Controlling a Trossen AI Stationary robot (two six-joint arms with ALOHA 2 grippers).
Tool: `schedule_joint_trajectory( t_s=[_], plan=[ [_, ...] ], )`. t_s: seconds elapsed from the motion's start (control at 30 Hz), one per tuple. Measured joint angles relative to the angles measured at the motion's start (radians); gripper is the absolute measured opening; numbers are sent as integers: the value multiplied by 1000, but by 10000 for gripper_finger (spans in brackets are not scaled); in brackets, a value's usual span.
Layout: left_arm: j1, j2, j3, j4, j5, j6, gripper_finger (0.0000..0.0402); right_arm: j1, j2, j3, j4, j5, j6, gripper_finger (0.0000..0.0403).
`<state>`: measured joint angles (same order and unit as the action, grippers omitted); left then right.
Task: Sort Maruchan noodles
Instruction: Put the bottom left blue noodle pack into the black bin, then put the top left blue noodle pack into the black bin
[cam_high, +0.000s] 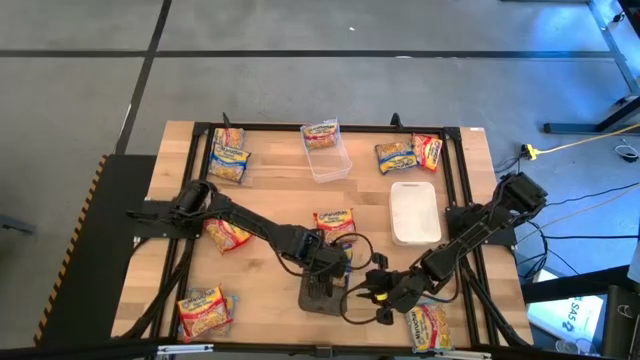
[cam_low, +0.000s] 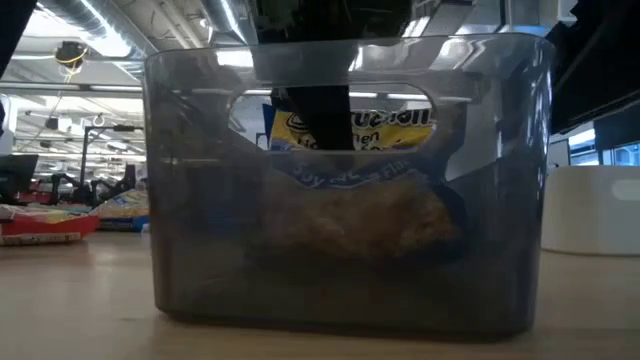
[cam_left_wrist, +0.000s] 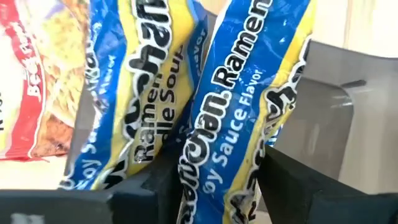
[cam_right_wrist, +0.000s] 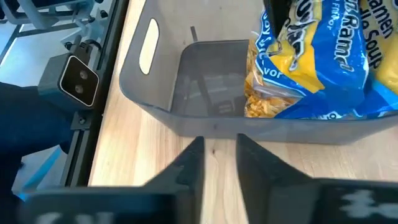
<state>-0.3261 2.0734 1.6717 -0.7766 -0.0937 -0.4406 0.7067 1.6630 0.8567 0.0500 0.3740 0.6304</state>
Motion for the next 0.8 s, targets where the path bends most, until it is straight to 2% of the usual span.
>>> schedule_joint_trajectory(
  t_s=[0.17,0.33,0.43,0.63,0.7,0.8],
  plan=[
    [-1,-34,17,-23,5,-3,184,0,0,0,-10,-32,-1,148],
    [-8,-84,18,-49,4,-3,182,0,-4,0,-22,-46,-5,189],
    [-16,-122,18,-75,-5,15,181,0,-25,0,-30,-45,-2,198],
    [-65,-195,-7,-156,-88,124,180,-1,-102,1,-118,-44,0,193],
    [-78,-229,-55,-169,-103,128,180,-8,-126,1,-148,-33,1,189],
    [-100,-312,-173,-75,-135,108,180,-9,-151,1,-181,-17,13,186]
  ],
)
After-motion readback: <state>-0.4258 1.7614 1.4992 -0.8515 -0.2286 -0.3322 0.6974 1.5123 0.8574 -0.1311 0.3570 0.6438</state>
